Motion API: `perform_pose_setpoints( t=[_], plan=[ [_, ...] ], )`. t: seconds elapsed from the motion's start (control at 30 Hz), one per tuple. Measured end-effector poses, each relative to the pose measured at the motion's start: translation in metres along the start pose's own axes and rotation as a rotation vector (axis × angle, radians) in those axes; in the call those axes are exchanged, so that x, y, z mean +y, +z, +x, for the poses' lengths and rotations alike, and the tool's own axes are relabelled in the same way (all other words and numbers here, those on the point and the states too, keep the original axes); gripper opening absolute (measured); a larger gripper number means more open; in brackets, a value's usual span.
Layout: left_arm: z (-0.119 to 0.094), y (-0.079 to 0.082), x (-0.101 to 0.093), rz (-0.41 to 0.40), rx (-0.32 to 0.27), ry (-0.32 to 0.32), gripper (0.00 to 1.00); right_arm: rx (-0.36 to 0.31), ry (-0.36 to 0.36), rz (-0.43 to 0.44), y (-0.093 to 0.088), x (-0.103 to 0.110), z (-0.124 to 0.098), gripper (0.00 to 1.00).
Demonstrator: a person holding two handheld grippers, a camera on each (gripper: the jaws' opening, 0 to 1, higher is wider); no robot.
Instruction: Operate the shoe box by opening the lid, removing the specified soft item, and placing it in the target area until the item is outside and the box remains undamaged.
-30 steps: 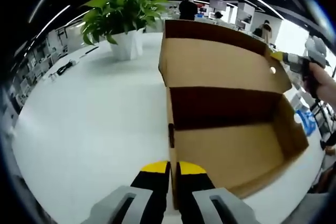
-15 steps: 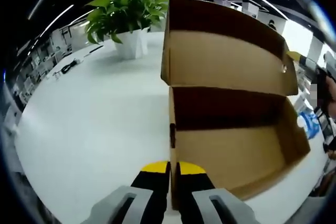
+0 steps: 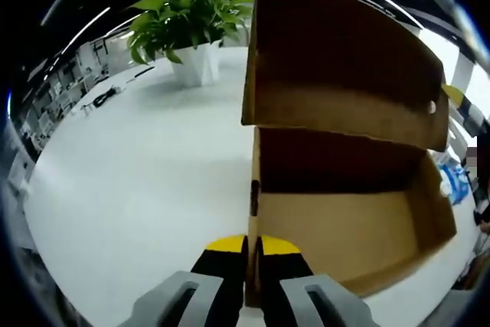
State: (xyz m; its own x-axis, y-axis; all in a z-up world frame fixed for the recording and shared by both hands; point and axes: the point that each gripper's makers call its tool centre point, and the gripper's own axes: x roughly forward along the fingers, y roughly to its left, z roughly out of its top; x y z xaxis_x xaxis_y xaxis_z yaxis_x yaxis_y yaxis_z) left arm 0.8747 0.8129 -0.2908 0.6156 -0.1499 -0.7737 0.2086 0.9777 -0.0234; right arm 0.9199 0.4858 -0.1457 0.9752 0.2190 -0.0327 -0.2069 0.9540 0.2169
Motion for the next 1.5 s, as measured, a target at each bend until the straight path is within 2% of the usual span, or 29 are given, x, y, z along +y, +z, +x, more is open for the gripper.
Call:
perform_pose_setpoints(
  t=[0.17,0.5,0.97,1.5],
  plan=[
    [0.003,0.002,0.002,-0.004,0.002,0.001,0.04,-0.022,0.022,-0.069,0.002,0.008,-0.004,0.0],
    [0.001,0.0,0.0,-0.004,0.002,0.016,0.04,-0.027,0.031,-0.141,0.001,0.02,-0.027,0.0],
    [0.002,0.001,-0.001,-0.009,-0.005,0.015,0.04,-0.007,0.015,-0.148,-0.006,0.03,-0.053,0.0],
    [0.003,0.003,0.001,0.01,-0.038,0.01,0.04,0.039,0.017,-0.164,-0.023,0.04,-0.08,0.0]
  ],
)
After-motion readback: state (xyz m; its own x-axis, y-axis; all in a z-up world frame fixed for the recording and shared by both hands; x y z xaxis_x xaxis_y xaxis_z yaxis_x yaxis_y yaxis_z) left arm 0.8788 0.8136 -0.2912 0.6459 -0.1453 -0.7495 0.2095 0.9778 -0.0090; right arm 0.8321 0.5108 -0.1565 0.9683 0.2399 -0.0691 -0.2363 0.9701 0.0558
